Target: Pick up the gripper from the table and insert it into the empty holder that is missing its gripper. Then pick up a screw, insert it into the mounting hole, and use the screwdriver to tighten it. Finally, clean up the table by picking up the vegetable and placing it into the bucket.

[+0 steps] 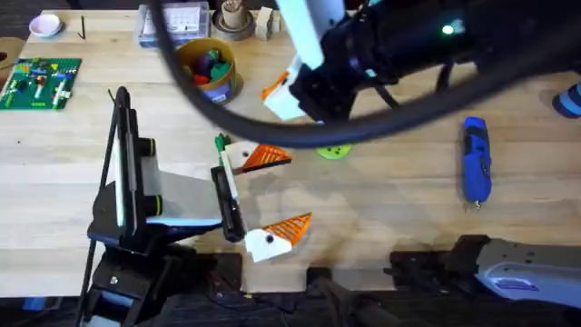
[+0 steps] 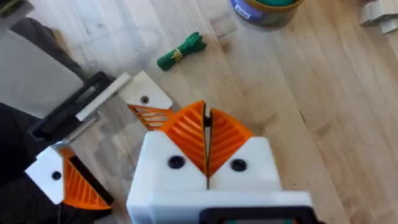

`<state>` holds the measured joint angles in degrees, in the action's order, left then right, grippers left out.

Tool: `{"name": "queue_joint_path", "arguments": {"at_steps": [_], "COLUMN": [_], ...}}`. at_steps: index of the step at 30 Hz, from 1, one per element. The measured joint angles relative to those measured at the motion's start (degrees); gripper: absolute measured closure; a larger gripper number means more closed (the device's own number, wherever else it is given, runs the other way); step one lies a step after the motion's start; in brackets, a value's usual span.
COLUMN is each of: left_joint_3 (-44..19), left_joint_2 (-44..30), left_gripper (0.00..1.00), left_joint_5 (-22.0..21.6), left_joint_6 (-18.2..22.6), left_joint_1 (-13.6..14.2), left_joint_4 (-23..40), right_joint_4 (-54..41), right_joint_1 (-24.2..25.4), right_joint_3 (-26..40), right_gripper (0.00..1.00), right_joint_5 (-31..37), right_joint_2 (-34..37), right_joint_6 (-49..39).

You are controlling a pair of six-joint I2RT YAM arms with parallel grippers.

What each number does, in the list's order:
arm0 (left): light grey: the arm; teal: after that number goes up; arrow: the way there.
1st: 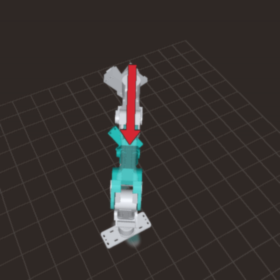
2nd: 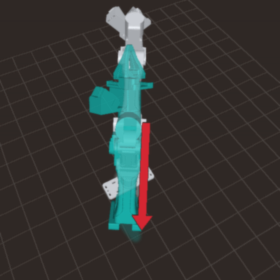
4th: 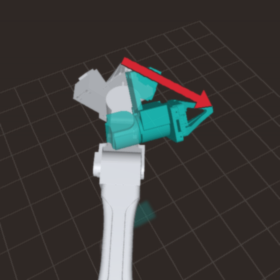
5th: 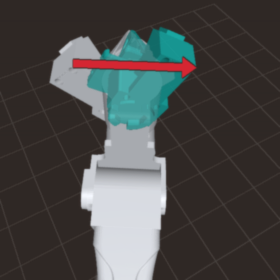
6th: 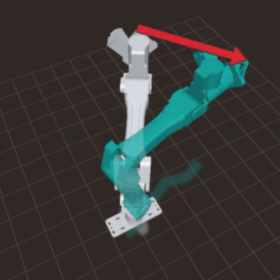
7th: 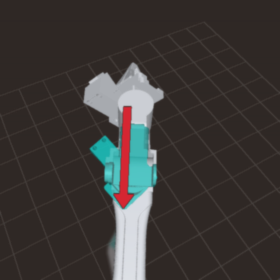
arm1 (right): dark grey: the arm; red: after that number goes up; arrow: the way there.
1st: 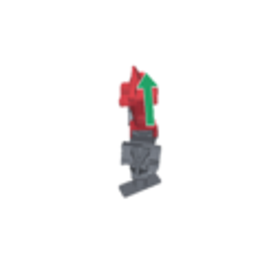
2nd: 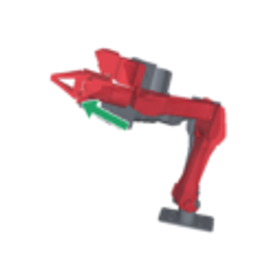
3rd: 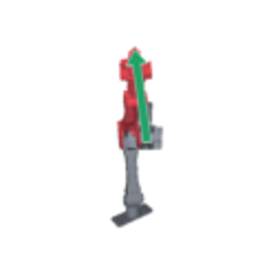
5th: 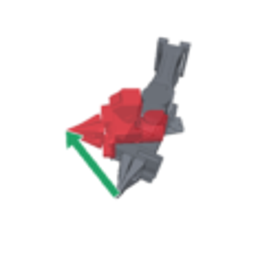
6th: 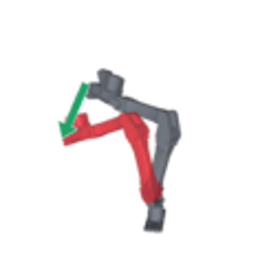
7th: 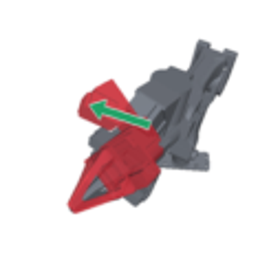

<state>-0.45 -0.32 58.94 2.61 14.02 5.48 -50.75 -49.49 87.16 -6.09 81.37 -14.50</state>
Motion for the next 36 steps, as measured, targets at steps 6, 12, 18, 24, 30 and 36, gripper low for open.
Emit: {"name": "queue_joint_path", "arguments": {"at_steps": [6, 12, 18, 24, 30, 36], "left_joint_3": [0.0, -0.01, -0.01, -0.02, 0.0, -0.01], "left_joint_2": [0.0, 0.02, 0.02, 0.02, -0.05, -0.05], "left_gripper": [0.009, 0.008, 0.008, 0.008, 0.008, 0.008], "left_joint_5": [0.0, 0.0, 0.0, -0.01, 0.02, 0.04], "left_joint_6": [0.0, -0.01, -0.01, 0.0, -0.39, -0.44], "left_joint_1": [0.0, 0.0, 0.0, 0.0, 0.09, 0.09], "left_joint_4": [0.0, 0.0, 0.0, 0.0, 0.07, 0.07], "right_joint_4": [-6.01, -6.7, -6.67, -6.83, -6.44, -7.14], "right_joint_1": [-4.24, -8.51, -12.06, -12.64, -12.64, -12.64], "right_joint_3": [6.55, 7.3, 7.41, 7.61, 7.74, 7.8], "right_gripper": [0.995, 0.995, 0.995, 0.995, 0.995, 0.995], "right_joint_5": [-0.02, 1.85, 3.52, 3.94, 6.98, 8.17], "right_joint_2": [6.81, 9.8, 9.85, 10.61, 12.28, 12.39], "right_joint_6": [-0.02, -0.19, -0.5, -0.5, -0.52, -0.54]}}
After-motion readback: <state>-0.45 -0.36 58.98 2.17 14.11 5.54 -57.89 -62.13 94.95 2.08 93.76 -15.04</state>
